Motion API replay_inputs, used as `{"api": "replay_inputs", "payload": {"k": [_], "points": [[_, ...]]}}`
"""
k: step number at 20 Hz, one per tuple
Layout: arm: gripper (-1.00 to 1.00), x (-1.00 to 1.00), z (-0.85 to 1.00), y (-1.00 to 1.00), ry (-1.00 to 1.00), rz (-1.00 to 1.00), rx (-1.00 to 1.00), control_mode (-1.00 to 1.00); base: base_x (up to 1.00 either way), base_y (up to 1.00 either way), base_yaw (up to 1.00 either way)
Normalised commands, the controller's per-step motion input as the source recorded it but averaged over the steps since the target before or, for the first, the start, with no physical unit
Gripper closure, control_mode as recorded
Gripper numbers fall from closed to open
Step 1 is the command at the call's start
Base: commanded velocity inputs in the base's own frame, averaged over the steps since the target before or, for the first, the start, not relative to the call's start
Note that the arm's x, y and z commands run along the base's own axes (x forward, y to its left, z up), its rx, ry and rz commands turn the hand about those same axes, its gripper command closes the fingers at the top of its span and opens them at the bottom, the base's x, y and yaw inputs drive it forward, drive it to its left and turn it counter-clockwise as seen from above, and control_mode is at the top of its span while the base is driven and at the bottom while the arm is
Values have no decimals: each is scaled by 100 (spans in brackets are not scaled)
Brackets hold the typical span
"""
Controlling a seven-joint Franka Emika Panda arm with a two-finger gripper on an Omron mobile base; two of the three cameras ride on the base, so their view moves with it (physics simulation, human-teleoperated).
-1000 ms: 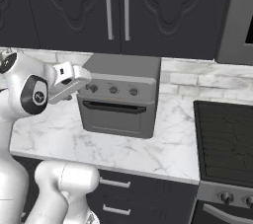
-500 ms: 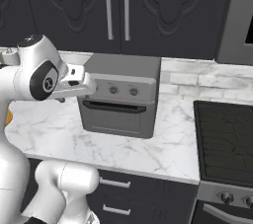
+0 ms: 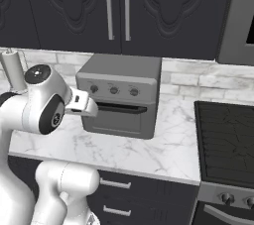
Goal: Pick up the bagel from the plate, place it on the toaster oven rack, close the door, and set the timer.
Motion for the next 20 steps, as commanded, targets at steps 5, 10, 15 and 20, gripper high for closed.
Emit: {"api": "replay_inputs", "payload": {"k": [5,10,15,20], "points": [[-100,37,-5,0,0,-6,1,-100,0,0,0],[-100,29,0,0,0,-4,1,-100,0,0,0],[-100,18,-9,0,0,-2,3,-100,0,0,0],[-100,20,-25,0,1,-1,3,-100,0,0,0]]}}
